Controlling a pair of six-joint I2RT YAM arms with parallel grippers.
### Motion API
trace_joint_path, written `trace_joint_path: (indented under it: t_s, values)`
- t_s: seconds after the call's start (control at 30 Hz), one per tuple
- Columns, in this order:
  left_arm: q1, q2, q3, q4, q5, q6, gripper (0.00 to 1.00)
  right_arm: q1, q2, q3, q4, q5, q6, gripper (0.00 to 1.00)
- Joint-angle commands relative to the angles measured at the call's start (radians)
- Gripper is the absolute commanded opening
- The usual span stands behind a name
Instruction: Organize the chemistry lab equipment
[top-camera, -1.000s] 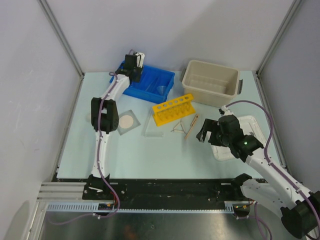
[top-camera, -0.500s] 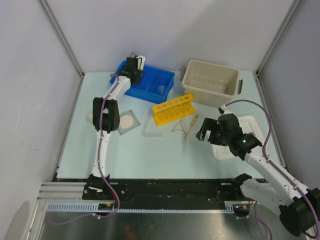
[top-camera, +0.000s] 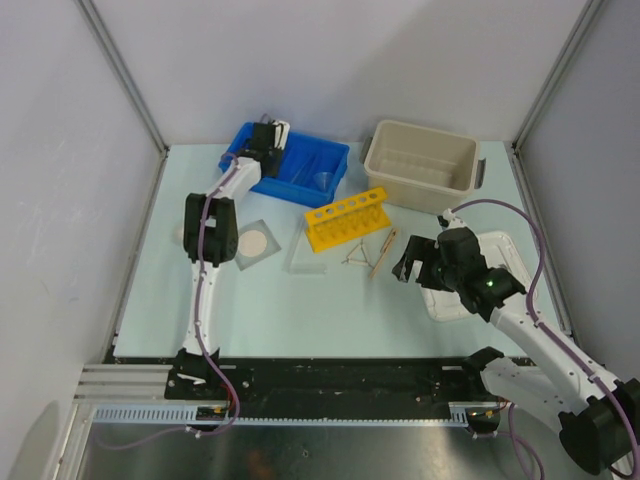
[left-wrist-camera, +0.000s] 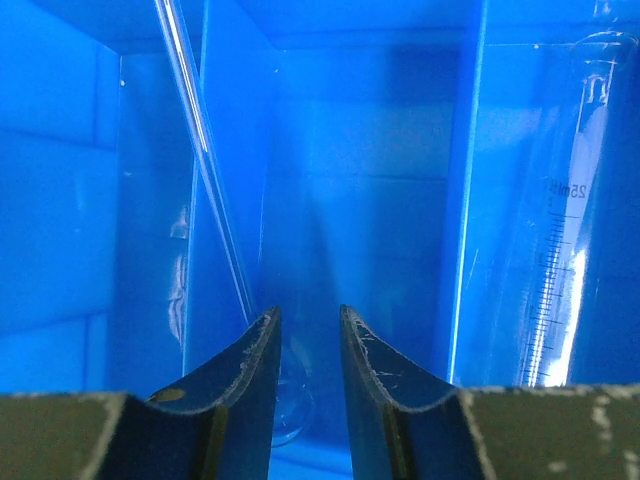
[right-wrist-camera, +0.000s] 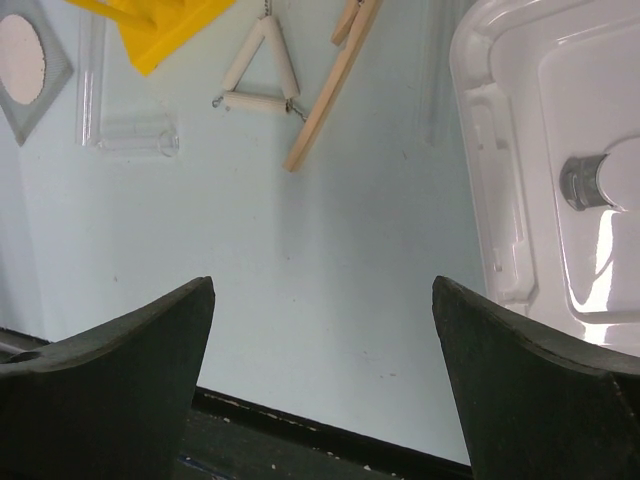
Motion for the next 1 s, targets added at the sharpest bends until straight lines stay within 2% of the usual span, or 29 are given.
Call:
trace_joint_path:
  t_s: [0.0, 0.13, 0.2, 0.33, 0.43, 0.53, 0.67, 0.97]
  values:
    - [-0.002, -0.081, -0.034, -0.027, 0.033, 0.034, 0.36, -0.007, -0.018, 0.042, 0.019, -0.002, -0.022, 0.96]
    - [-0.003, -0.133, -0.036, -0.026, 0.053, 0.030, 0.40, -0.009, -0.021, 0.042, 0.018, -0.003, -0.023, 0.95]
    - [-0.007, -0.176, -0.033, -0.027, 0.070, 0.021, 0.45, -0.009, -0.025, 0.042, 0.017, -0.002, -0.023, 0.95]
    - [-0.017, -0.266, -0.026, -0.027, 0.103, -0.006, 0.64, -0.009, -0.043, 0.042, 0.014, -0.003, -0.019, 0.95]
    - [-0.026, -0.342, -0.039, -0.027, 0.129, -0.038, 0.82, -0.009, -0.061, 0.042, 0.015, -0.002, -0.015, 0.95]
    - [-0.037, -0.433, -0.085, -0.027, 0.180, -0.071, 0.94, -0.010, -0.074, 0.042, 0.010, -0.002, -0.005, 0.95]
    - [-0.052, -0.592, -0.197, -0.029, 0.231, -0.126, 0.99, -0.011, -0.085, 0.042, 0.001, -0.039, 0.018, 0.95]
    - [-0.053, -1.009, -0.572, -0.027, 0.296, -0.350, 0.99, -0.011, -0.087, 0.042, 0.020, -0.096, 0.032, 0.94]
